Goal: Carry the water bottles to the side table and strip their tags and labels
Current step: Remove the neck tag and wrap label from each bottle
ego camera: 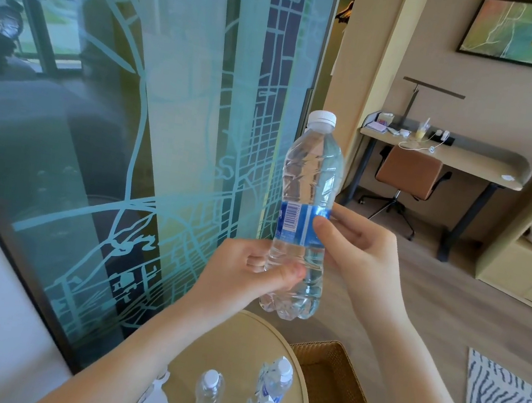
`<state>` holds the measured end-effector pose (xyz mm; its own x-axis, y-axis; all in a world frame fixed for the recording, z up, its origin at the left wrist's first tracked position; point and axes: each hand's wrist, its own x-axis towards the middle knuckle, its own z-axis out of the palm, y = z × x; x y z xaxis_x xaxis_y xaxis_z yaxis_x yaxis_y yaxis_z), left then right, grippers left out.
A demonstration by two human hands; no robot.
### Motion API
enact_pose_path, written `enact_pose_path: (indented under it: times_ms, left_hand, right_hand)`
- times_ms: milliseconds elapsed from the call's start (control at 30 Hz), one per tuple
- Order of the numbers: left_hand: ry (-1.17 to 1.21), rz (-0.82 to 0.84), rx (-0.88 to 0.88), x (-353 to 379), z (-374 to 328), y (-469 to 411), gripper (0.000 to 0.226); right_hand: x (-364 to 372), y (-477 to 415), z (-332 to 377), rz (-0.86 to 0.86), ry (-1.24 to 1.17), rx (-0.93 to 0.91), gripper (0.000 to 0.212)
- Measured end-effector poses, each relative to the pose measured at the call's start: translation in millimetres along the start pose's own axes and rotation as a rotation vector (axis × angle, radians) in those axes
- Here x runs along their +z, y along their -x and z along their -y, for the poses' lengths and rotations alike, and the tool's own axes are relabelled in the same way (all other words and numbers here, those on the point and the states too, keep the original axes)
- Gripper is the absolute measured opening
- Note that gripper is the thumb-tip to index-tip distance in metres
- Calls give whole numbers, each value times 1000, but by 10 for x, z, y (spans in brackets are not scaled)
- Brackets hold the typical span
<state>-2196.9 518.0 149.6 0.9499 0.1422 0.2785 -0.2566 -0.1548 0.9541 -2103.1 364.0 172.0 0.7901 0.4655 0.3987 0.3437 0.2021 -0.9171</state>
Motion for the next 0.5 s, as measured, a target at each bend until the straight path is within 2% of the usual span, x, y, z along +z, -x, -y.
enact_pose_path:
  times_ms: [267, 500]
  left_hand:
    - [15, 1, 6, 20, 11, -7, 18]
    - [5, 0, 12, 27, 56, -23, 19]
  right_hand:
    - [20, -11, -16, -26, -35, 8, 25]
    - [50, -43, -140, -42, -91, 89, 36]
